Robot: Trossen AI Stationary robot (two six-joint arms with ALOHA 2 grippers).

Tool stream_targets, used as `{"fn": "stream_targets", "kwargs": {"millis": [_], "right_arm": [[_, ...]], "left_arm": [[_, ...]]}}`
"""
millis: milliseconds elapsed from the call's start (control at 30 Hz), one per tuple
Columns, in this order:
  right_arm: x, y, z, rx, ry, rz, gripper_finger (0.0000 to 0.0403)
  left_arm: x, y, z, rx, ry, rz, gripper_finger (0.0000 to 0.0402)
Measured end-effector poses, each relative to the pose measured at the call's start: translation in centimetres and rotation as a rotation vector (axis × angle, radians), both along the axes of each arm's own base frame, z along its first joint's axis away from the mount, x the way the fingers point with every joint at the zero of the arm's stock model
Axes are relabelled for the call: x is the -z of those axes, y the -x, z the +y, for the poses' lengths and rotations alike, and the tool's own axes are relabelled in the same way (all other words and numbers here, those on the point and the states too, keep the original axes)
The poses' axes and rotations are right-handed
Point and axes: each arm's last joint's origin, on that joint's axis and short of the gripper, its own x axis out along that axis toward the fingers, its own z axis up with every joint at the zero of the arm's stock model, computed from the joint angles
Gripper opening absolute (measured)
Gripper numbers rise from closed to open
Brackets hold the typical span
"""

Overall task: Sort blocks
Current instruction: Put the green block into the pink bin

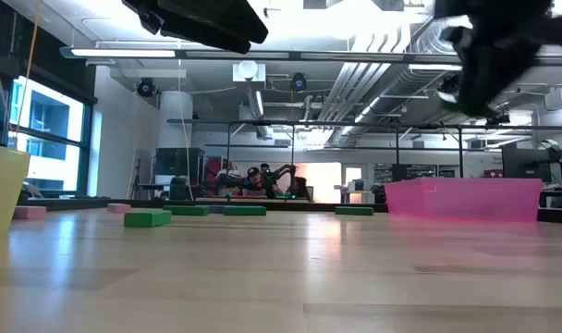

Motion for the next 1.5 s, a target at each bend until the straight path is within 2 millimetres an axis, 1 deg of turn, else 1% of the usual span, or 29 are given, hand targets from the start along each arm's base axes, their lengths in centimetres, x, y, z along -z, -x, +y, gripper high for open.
{"fn": "stream_targets", "kwargs": {"millis": [67, 133, 200, 267, 367, 533, 633, 700, 800, 900, 1000, 1067, 1167, 1300, 1400, 1500], "right_arm": [[-1.9, 0.7, -2.0, 0.099, 0.02, -0.088, 0.0063], [-3.1, 1.5, -4.5, 0.229, 0.026, -0.166, 0.0063], [-3.5, 2.2, -7.3, 0.37, 0.023, -0.233, 0.0063], [-3.2, 2.7, -10.0, 0.489, -0.013, -0.263, 0.0063], [-1.6, 2.8, -14.0, 0.582, -0.111, -0.284, 0.0063], [2.4, 3.4, -20.6, 0.736, -0.247, -0.328, 0.0063], [4.5, 4.3, -23.5, 0.836, -0.302, -0.312, 0.0063], [5.7, 4.7, -24.9, 0.885, -0.34, -0.29, 0.0067], [7.2, 5.0, -26.0, 0.931, -0.388, -0.246, 0.0087], [8.3, 5.1, -26.6, 0.961, -0.414, -0.206, 0.0108], [8.6, 5.3, -26.7, 0.958, -0.422, -0.18, 0.0131], [8.2, 5.4, -26.6, 0.948, -0.433, -0.16, 0.0143], [6.3, 5.5, -26.5, 0.935, -0.437, -0.152, 0.015], [2.9, 5.9, -25.9, 0.929, -0.407, -0.177, 0.0152], [0.0, 6.1, -24.7, 0.882, -0.356, -0.289, 0.0152], [-2.5, 6.0, -22.5, 0.758, -0.306, -0.444, 0.0153]], "left_arm": [[0.0, 0.0, 0.0, 0.0, 0.0, -0.001, 0.0223], [0.0, 0.0, 0.0, 0.0, 0.001, -0.002, 0.0223], [0.0, 0.0, 0.0, 0.0, 0.001, -0.002, 0.0223], [0.0, 0.0, 0.0, 0.0, 0.001, -0.002, 0.0223], [0.0, 0.0, 0.0, 0.0, 0.002, -0.003, 0.0223], [0.0, 0.0, 0.0, -0.001, 0.003, -0.004, 0.0223], [0.0, 0.0, 0.0, -0.004, 0.01, -0.008, 0.0223], [0.0, 0.0, 0.0, -0.008, 0.018, -0.012, 0.0223], [0.0, 0.0, 0.0, -0.011, 0.022, -0.014, 0.0223], [0.0, 0.0, 0.0, -0.011, 0.023, -0.014, 0.0223], [0.0, 0.0, 0.0, -0.016, 0.034, -0.021, 0.0223], [0.0, 0.0, 0.0, -0.023, 0.046, -0.028, 0.0223], [0.0, -0.1, 0.2, -0.035, 0.06, -0.034, 0.0223], [0.1, -0.7, 1.3, -0.08, 0.104, -0.035, 0.0223], [0.5, -1.0, 2.9, -0.13, 0.089, 0.013, 0.0223], [0.9, -1.6, 5.0, -0.172, 0.087, 0.083, 0.0223]]}}
